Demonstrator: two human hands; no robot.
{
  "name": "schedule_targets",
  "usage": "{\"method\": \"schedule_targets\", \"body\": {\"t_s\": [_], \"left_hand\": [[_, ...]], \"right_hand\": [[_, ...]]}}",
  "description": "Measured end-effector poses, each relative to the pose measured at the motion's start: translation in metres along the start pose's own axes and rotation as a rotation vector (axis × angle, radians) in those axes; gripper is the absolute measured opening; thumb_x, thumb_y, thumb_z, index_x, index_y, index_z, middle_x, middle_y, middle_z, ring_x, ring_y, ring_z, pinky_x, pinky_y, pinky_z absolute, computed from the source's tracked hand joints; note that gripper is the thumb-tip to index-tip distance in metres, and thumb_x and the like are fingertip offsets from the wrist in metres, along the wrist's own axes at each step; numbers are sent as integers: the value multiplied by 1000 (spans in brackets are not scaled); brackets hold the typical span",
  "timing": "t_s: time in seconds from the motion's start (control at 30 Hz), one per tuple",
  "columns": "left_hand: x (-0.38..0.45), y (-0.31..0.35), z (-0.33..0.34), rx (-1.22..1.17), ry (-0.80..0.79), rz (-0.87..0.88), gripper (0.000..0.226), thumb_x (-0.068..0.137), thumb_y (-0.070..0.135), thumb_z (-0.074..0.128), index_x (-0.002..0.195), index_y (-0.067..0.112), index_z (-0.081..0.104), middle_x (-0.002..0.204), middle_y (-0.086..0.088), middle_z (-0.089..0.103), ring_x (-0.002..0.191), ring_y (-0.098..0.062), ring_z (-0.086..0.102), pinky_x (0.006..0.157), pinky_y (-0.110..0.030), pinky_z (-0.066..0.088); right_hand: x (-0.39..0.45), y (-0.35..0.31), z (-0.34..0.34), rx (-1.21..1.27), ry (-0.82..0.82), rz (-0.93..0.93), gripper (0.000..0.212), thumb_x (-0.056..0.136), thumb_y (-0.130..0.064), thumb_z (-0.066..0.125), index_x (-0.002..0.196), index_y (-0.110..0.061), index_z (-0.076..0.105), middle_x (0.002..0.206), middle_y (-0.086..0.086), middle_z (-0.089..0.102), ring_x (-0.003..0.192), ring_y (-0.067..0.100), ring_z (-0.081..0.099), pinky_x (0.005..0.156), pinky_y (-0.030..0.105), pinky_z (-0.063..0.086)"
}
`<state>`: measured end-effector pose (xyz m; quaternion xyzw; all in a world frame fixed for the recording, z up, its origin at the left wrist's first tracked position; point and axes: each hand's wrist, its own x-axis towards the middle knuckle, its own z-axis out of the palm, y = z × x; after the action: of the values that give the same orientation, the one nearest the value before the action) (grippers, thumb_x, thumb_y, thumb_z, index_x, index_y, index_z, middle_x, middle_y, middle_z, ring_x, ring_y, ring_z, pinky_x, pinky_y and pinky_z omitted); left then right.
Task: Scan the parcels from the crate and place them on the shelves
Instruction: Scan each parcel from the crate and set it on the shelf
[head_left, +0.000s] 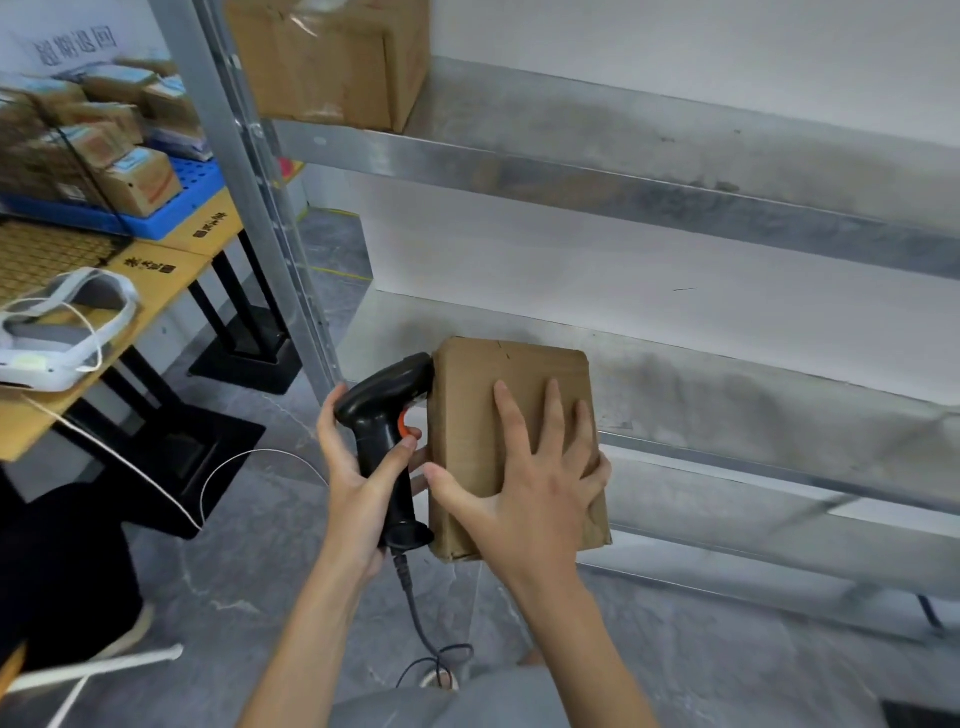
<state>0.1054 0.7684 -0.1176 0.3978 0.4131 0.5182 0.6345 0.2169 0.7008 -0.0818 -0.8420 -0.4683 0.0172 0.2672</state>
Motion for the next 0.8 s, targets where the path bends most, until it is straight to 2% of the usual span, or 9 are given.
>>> {"method": "schedule_targets", "body": {"t_s": [0.07,0.17,0.23,0.3,0.37,0.47,0.57,0.63,0.8], "left_hand": [[-4,-1,-1,-23,2,-4,76,96,-7,61,144,46,36,121,7,67,91,-5,76,63,-20,59],[-8,-2,-5,-45,-3,-13,77,97,-5,62,142,52,37,114,17,74,101,-12,75,70,-24,61],[-10,0,-6,-43,-8,-26,79,96,-2,65,142,57,37,133,6,66,112,-23,73,81,-31,63],[-13,0,-4,20,-9,10,82,94,0,68,141,60,36,148,0,53,122,-18,66,94,-34,59],[-18,-2,1,79,-6,45,84,93,1,70,140,61,35,150,2,49,128,-13,61,101,-35,55],[-21,-6,2,-6,4,18,81,94,-1,67,136,61,38,133,4,61,113,-16,71,84,-32,61],[-21,-5,3,-3,-7,9,81,94,0,68,136,62,37,145,-1,52,117,-24,69,99,-51,57],[-21,-2,5,19,-31,16,82,93,2,69,133,66,38,153,-7,45,121,-29,67,102,-54,55],[-22,-4,8,-34,-90,5,80,93,3,67,130,68,38,147,-10,51,112,-29,72,81,-33,62]], "right_hand": [[-1,0,-1,20,-10,10,94,65,-82,43,151,-45,34,165,5,22,151,35,11,110,66,16],[-1,1,-1,62,-24,23,94,64,-78,43,152,-49,27,165,3,18,151,33,7,113,66,13],[-3,1,3,141,-120,53,97,64,-77,38,153,-56,5,168,-2,2,153,26,-7,118,65,2],[-5,-1,9,259,-205,105,102,65,-75,38,145,-59,-23,167,-8,-12,153,20,-17,120,61,-6],[-7,-2,13,333,-230,127,104,69,-71,45,137,-58,-31,166,-9,-17,153,19,-19,121,58,-8],[-7,2,14,345,-244,87,105,78,-62,56,142,-53,-27,167,-9,-16,154,21,-17,120,56,-7],[-4,12,9,339,-225,55,101,90,-46,65,156,-37,-10,169,-5,-2,155,21,0,125,51,8],[-1,18,5,342,-225,62,93,92,-44,65,160,-32,3,168,-5,11,152,20,18,121,46,25],[-2,18,2,232,-203,47,90,95,-43,63,161,-22,6,163,0,25,144,21,35,114,39,37]]}}
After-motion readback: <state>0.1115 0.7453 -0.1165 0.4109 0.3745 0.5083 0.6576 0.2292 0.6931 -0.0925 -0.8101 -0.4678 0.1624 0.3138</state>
